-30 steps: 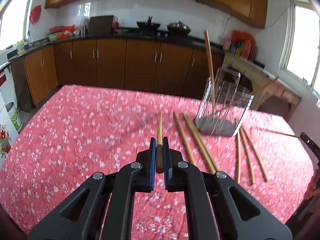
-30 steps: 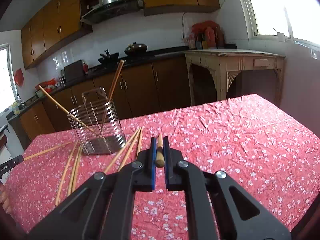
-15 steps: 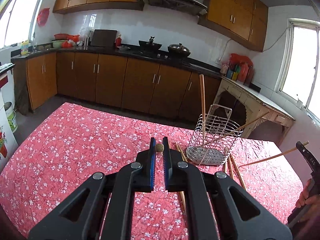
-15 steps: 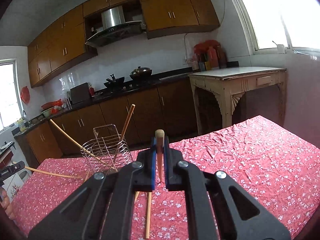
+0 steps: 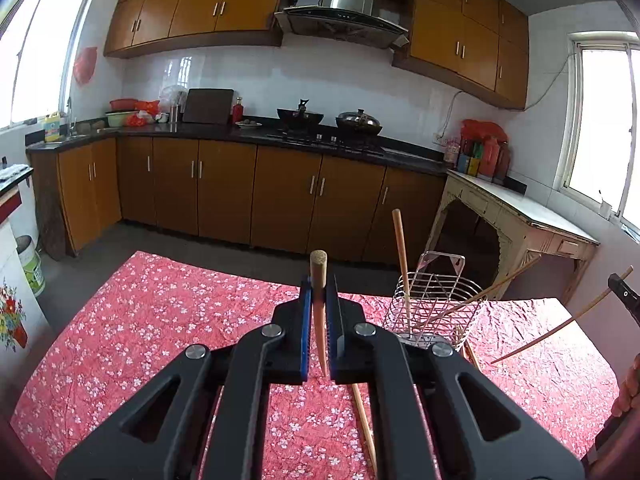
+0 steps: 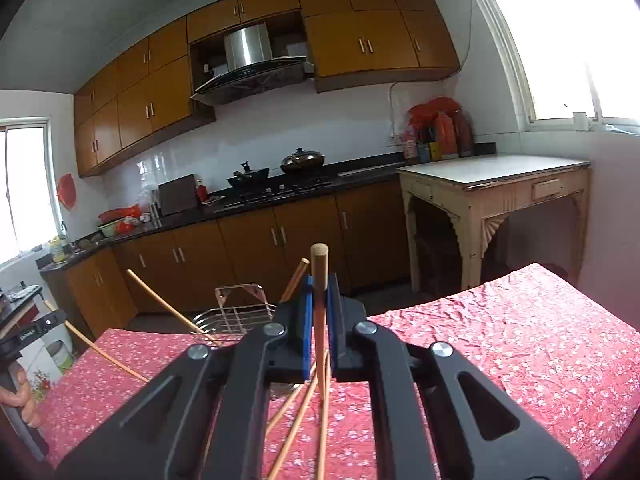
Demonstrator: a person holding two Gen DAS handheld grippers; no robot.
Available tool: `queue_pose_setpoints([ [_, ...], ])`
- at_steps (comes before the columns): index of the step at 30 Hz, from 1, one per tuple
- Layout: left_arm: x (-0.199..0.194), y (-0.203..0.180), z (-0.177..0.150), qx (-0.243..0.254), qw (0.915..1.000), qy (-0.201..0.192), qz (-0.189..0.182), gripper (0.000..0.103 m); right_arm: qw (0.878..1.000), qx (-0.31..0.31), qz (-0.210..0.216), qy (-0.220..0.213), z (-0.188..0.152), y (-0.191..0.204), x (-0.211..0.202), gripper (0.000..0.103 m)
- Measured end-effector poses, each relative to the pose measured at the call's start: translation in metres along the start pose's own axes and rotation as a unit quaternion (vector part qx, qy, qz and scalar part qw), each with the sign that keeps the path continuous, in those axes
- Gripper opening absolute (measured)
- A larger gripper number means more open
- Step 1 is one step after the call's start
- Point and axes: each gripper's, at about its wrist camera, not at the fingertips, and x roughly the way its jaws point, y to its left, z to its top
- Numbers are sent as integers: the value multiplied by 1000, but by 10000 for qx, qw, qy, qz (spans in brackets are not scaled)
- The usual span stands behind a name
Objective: Organize utensils
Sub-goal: 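Lift both chopsticks upright and carry them above the wire holder, then drop the chopsticks into the wire holder by opening both tools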
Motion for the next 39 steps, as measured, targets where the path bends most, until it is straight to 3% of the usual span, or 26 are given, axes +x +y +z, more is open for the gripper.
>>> queue_pose_setpoints([
  [4, -9, -9, 14, 116, 9998, -72, -121, 6, 9994, 103, 320, 51, 18, 7, -5, 7],
  [10, -31, -37, 55, 136, 9979, -258, -581, 6, 9969, 279, 732, -69, 65, 23, -2, 7],
  [13, -36, -54, 76, 129, 9962, -465, -732, 6, 9970, 181, 734, -187, 81, 38, 13, 7],
  [18, -14, -81, 100, 111, 9952, -749, -612, 6, 9976, 48, 666, -158, 86, 55, 47, 7],
  [21, 18, -90, 99, 61, 9969, -569, -536, 6, 9981, 70, 607, 72, 78, 56, 75, 7],
  [26, 70, -92, 80, -62, 9986, 75, -526, 6, 9966, 130, 639, 495, 62, 55, 111, 7],
  [33, 96, -95, 65, 89, 9977, 487, -467, 6, 9944, 159, 596, 859, 42, 49, 138, 8],
  [35, 99, -96, 66, 155, 9976, 573, -370, 7, 9954, 138, 402, 857, 39, 46, 141, 12],
  [38, 95, -93, 66, 184, 9977, 576, -292, 11, 9965, 172, 238, 787, 35, 38, 137, 29],
  [39, 94, -93, 67, 178, 9978, 579, -270, 14, 9967, 189, 192, 768, 35, 35, 133, 29],
])
